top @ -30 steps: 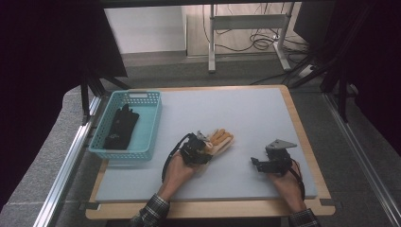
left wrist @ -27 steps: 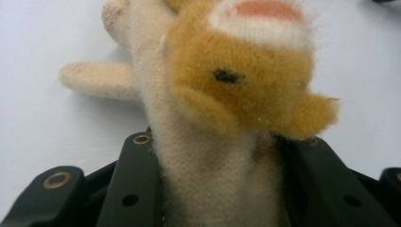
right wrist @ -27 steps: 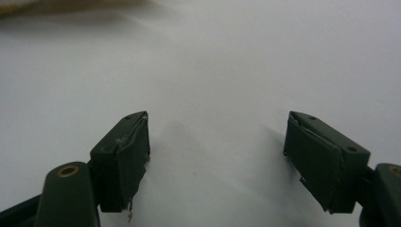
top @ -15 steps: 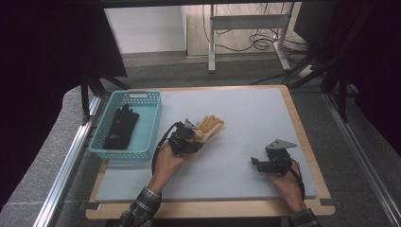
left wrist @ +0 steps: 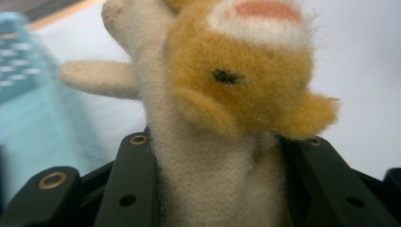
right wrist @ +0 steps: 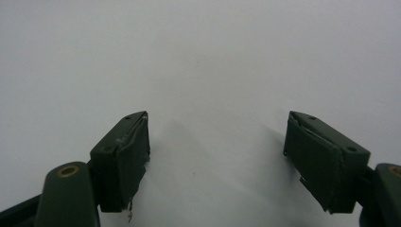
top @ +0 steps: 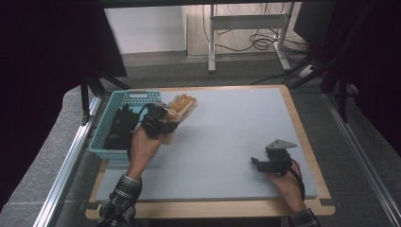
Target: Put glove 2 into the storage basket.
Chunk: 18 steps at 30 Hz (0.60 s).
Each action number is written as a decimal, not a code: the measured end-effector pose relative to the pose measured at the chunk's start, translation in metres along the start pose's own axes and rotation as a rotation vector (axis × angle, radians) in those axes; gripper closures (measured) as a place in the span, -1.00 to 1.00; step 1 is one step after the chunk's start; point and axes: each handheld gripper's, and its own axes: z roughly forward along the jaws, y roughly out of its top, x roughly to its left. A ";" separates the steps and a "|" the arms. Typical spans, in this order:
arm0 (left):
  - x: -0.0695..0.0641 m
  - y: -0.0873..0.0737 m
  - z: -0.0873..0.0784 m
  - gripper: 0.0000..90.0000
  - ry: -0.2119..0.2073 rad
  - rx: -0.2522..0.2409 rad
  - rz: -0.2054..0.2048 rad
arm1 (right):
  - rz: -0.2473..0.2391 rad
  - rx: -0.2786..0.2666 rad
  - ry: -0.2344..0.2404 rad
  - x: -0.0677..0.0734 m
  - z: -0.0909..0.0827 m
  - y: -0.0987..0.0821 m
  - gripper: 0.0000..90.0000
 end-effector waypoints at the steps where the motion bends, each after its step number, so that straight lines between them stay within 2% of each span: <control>1: 0.006 0.000 -0.004 0.33 0.014 -0.002 -0.011 | 0.000 0.000 0.000 0.000 0.000 0.000 -0.50; 3: 0.022 -0.002 -0.013 0.33 0.059 -0.003 -0.040 | 0.000 0.000 0.000 0.000 0.000 0.000 -0.50; 4: 0.022 -0.002 -0.013 0.33 0.059 -0.003 -0.040 | 0.000 0.000 0.000 0.000 0.000 0.000 -0.50; 10: 0.056 -0.012 -0.024 0.32 0.145 0.022 -0.099 | 0.000 0.000 0.000 0.000 0.000 0.000 -0.50; 11: 0.069 -0.017 -0.025 0.32 0.169 0.035 -0.128 | 0.000 0.000 0.000 0.000 0.000 0.000 -0.50; 13: 0.073 -0.019 -0.025 0.31 0.176 0.040 -0.138 | 0.000 0.000 0.000 0.000 0.000 0.000 -0.50; 15: 0.084 -0.024 -0.023 0.31 0.198 0.059 -0.164 | 0.000 0.000 0.000 0.000 0.000 0.000 -0.50; 16: 0.094 -0.029 -0.017 0.31 0.221 0.084 -0.190 | 0.000 0.000 0.000 0.000 0.000 0.000 -0.50; 17: 0.094 -0.029 -0.017 0.31 0.221 0.084 -0.190 | 0.000 0.000 0.000 0.000 0.000 0.000 -0.50; 18: 0.100 -0.033 -0.009 0.31 0.227 0.113 -0.205 | 0.000 0.000 0.000 0.000 0.000 0.000 -0.50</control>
